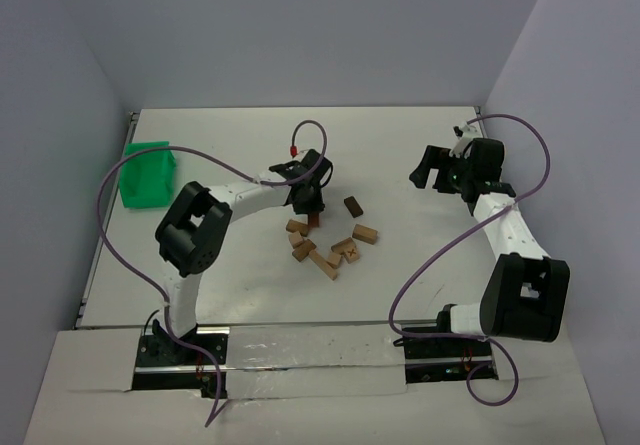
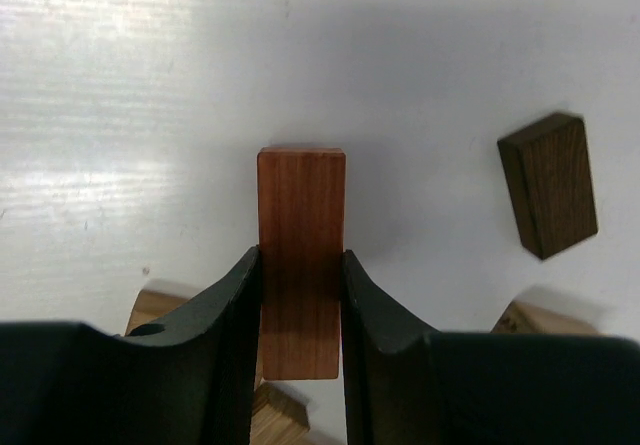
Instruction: Build the wood block tower
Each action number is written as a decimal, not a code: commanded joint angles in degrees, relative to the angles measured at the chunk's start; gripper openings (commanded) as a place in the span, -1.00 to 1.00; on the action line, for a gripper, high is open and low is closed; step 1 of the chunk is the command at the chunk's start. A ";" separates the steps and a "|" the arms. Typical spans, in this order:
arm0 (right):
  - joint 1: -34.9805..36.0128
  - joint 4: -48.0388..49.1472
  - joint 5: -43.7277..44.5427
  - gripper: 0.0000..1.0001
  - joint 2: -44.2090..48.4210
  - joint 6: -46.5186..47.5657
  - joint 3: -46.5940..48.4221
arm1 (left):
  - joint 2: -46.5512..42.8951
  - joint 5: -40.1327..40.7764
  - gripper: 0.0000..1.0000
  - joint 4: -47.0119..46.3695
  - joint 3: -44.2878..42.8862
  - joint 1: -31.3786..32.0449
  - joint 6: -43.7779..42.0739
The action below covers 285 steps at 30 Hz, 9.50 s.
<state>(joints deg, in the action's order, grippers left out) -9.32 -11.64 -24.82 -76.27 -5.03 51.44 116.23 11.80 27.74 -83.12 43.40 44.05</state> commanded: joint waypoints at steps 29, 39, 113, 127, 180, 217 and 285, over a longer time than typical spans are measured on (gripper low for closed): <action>-0.43 1.26 -0.75 0.99 1.79 0.44 1.57 | -13.97 -23.81 0.43 -10.77 3.79 -1.83 -31.67; -0.35 0.84 -2.84 0.99 0.27 1.15 2.24 | -20.85 -53.42 0.54 13.72 7.62 -1.74 -77.47; -0.26 -0.75 -2.52 0.99 -0.61 1.45 2.76 | -8.75 -53.22 -1.00 -24.27 10.91 -18.26 -24.24; -0.35 -0.58 -2.87 0.99 -1.49 1.77 2.88 | -3.58 -46.04 -1.00 -32.09 16.67 -20.11 -16.94; -0.23 -1.17 -3.64 0.99 -1.67 1.81 3.32 | -21.33 -49.76 -1.00 -30.17 34.58 -18.99 -18.85; 10.98 -2.38 0.19 0.99 -2.38 4.25 4.77 | -5.31 -34.13 0.18 -31.66 25.06 -17.81 -3.32; 36.28 -4.40 -4.27 -0.65 -43.92 -12.29 23.44 | -0.87 -39.82 -0.45 -23.78 16.65 -16.68 -12.83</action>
<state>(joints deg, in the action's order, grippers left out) 25.98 -15.20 -31.92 -116.62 -17.76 74.28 112.77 -29.40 4.86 -64.73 25.97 30.67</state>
